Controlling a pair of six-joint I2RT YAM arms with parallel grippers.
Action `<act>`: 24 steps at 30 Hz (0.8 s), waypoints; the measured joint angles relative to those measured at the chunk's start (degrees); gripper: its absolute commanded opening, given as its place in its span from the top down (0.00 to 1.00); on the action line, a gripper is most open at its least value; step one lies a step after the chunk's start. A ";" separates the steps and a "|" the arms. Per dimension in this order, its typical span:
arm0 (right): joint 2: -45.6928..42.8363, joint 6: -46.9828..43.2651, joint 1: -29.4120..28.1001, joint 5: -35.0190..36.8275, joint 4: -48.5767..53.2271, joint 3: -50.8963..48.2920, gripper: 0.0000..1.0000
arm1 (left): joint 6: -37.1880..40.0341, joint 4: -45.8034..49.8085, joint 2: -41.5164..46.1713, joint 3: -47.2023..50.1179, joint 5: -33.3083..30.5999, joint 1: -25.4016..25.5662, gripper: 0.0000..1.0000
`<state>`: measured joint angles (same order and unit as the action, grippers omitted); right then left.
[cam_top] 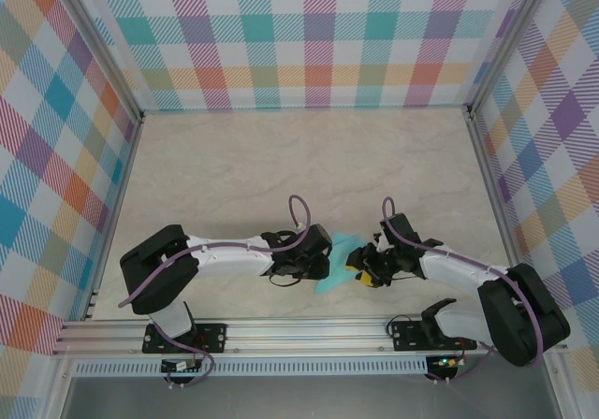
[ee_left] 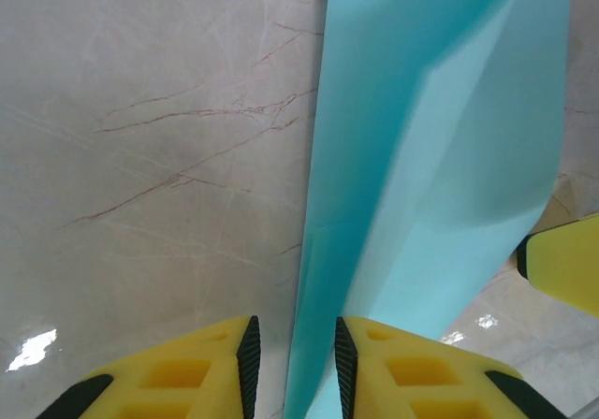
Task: Fold a paper plane with a square sheet of paper (pick it up from the middle)
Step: Turn over the paper at the center of the table.
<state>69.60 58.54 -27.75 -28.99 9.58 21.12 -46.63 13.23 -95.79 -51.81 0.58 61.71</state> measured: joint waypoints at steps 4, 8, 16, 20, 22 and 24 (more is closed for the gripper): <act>0.52 -0.37 -0.50 0.09 -6.71 -0.11 0.53 | 0.00 0.22 -0.74 -0.42 -0.13 0.00 0.74; 0.31 -0.74 -0.50 0.44 -10.08 -0.11 0.52 | 0.00 0.22 -1.01 -0.63 -0.17 0.00 0.75; 1.90 -1.29 -0.55 0.46 -12.44 -0.11 0.54 | -0.02 0.24 -1.03 -0.63 -0.20 0.00 0.76; 4.07 -2.16 -0.83 0.20 -13.40 0.42 0.57 | -0.04 0.24 -1.03 -0.63 -0.20 0.00 0.76; 5.16 -2.62 -1.22 0.00 -13.70 1.38 0.60 | -0.04 0.22 -1.03 -0.63 -0.20 0.00 0.76; 5.99 -3.19 -1.55 -0.20 -14.45 2.27 0.61 | -0.07 0.22 -1.03 -0.63 -0.20 0.00 0.76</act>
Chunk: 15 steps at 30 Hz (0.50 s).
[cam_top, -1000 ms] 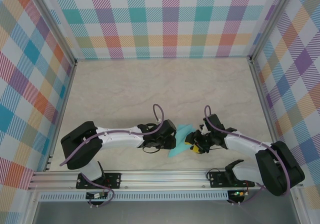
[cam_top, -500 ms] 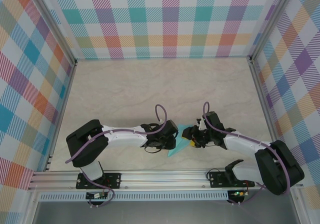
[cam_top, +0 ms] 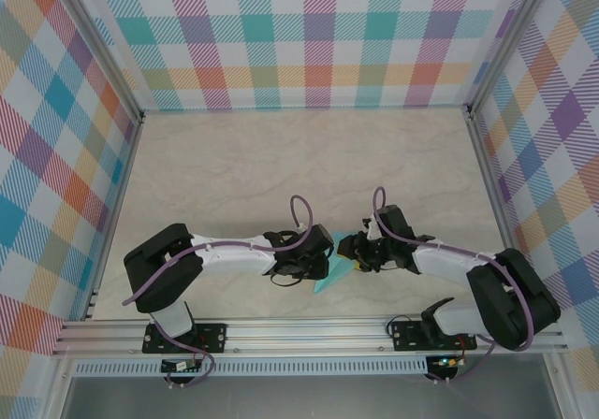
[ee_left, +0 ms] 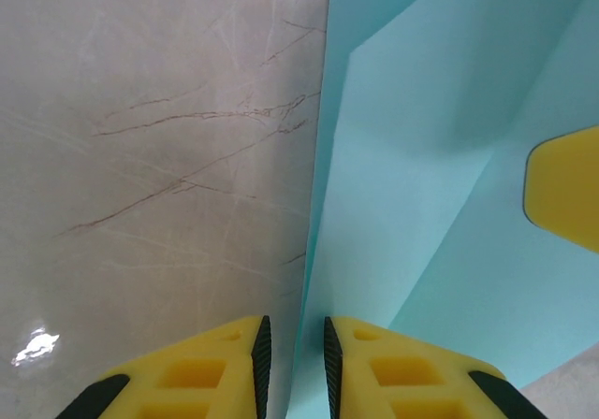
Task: Fold a paper plane with a square sheet of paper (pick it up from the middle)
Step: Turn over the paper at the center of the table.
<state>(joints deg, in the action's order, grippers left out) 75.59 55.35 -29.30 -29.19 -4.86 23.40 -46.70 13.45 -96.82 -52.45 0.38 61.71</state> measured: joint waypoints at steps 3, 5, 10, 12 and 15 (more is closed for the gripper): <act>1.36 -0.76 -0.37 -0.17 -1.38 0.94 0.62 | -0.04 -0.02 0.00 0.00 -0.02 0.00 0.76; 2.45 -1.20 -0.52 -0.20 -1.66 1.42 0.64 | -0.24 -0.07 0.00 0.00 -0.02 0.00 0.76; 6.08 -2.54 -1.22 -0.20 -1.75 3.26 0.73 | -0.46 -0.09 0.02 0.00 -0.07 0.00 0.76; 7.30 -3.19 -1.49 -0.15 -1.73 4.13 0.79 | -0.59 -0.13 0.07 0.04 -0.22 0.00 0.76; 8.26 -4.37 -1.64 -0.15 -1.33 5.27 0.87 | -0.94 -0.46 0.76 0.61 -0.59 0.00 0.75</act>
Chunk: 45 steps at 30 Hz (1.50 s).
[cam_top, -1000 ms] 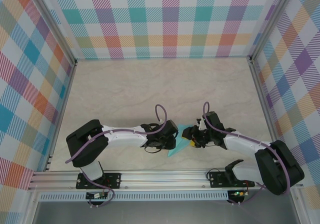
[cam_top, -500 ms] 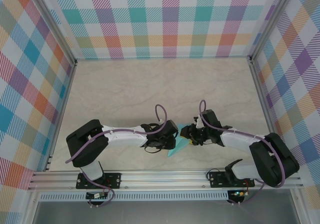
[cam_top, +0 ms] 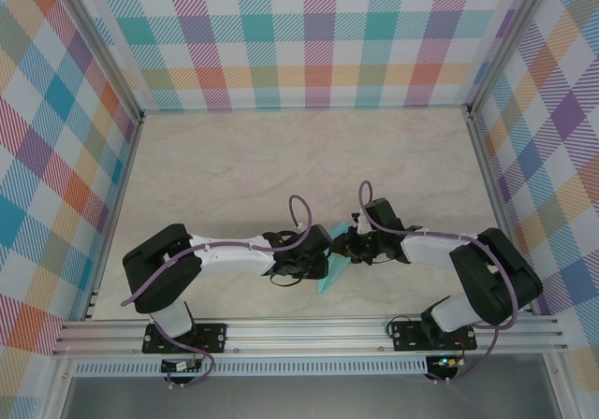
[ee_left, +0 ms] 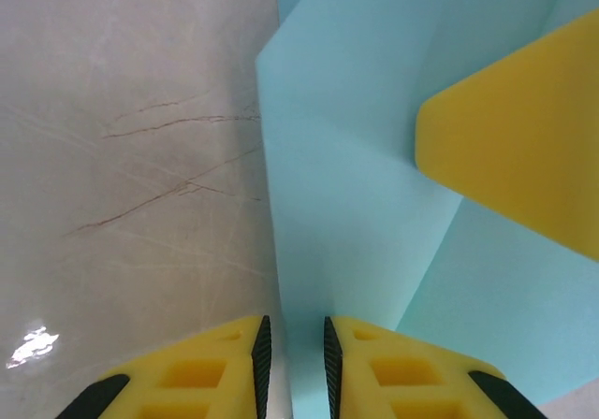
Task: Fold a paper plane with a square sheet of paper (pick it up from the middle)
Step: Turn over the paper at the center of the table.
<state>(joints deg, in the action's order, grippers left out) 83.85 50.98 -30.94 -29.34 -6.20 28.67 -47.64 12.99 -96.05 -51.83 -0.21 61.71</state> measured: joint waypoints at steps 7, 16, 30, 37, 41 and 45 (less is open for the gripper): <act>-0.76 -6.60 -0.66 3.10 10.54 6.86 0.93 | -1.97 0.04 7.69 4.00 -3.50 0.00 0.69; -4.63 -18.18 -4.92 23.98 41.11 27.10 0.89 | -7.91 7.82 29.18 12.22 -16.55 -1.20 0.58; 26.77 -16.02 -16.68 55.60 77.68 53.83 0.85 | -16.39 19.93 54.69 24.37 -24.02 -5.97 0.51; 40.63 -13.88 -23.61 55.01 81.42 68.26 0.77 | -17.66 22.60 58.80 25.46 -25.00 -6.14 0.49; 45.18 -13.18 -26.14 51.21 80.78 72.46 0.59 | -17.77 23.41 59.06 25.44 -25.20 -6.19 0.49; 44.98 -14.12 -27.61 46.05 78.44 73.31 0.36 | -17.79 24.55 59.91 25.46 -25.42 -6.38 0.48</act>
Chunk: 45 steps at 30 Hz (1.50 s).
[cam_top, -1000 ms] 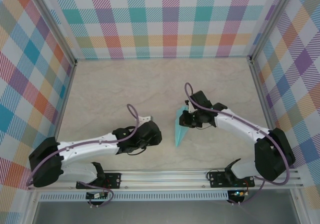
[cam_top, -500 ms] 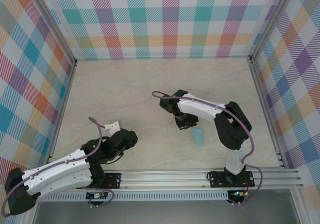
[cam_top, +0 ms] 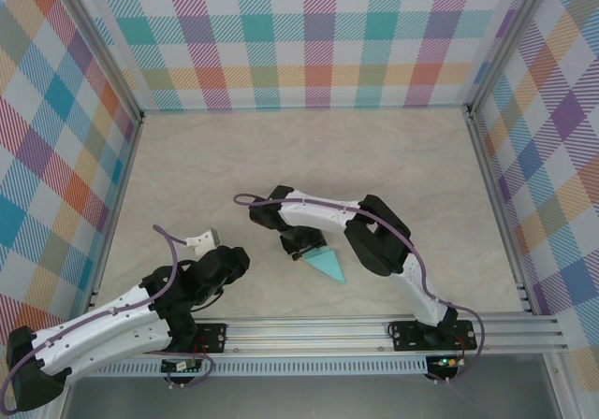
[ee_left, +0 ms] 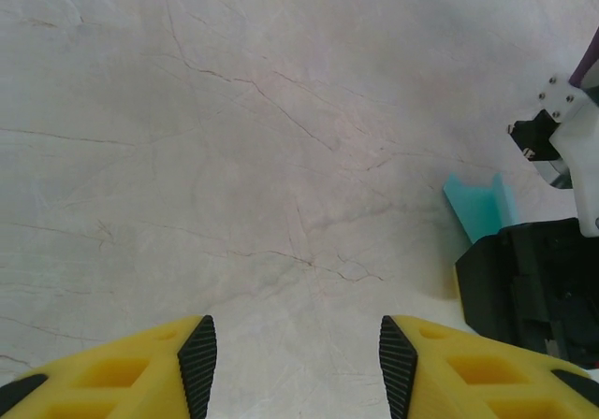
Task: Fold a paper plane with a square sheet of paper (pick it up from the middle)
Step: Turn over the paper at the center of the table.
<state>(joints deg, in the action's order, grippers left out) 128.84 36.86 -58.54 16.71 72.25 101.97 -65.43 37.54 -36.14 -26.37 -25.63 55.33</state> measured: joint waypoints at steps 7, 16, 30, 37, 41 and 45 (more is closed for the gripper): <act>-15.13 -2.75 0.48 -5.77 -9.84 -7.85 0.16 | 0.07 -0.11 0.26 -0.02 0.13 -0.09 0.47; -42.60 -5.01 11.54 -21.31 -28.87 -36.41 0.52 | 0.94 -2.84 -4.83 -0.02 2.64 -0.26 0.46; -43.78 -6.03 12.48 -40.59 -46.42 -52.06 0.79 | 3.41 -9.73 -19.91 -3.02 8.94 -0.37 0.46; -38.82 -6.32 13.05 -41.11 -49.44 -52.06 0.80 | 5.03 -12.57 -25.99 -6.19 11.67 -0.37 0.46; -38.12 -6.56 14.49 -41.51 -50.99 -52.83 0.79 | 5.35 -13.73 -27.41 -6.84 12.72 -0.37 0.45; -38.07 -7.21 16.98 -42.73 -53.31 -54.97 0.79 | 5.90 -14.03 -29.00 -7.65 13.05 -0.37 0.45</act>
<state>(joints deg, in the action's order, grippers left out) 90.76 29.65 -41.56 -26.02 18.94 47.00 -59.53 23.51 -65.14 -34.02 -12.58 54.96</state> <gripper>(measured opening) 0.212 0.548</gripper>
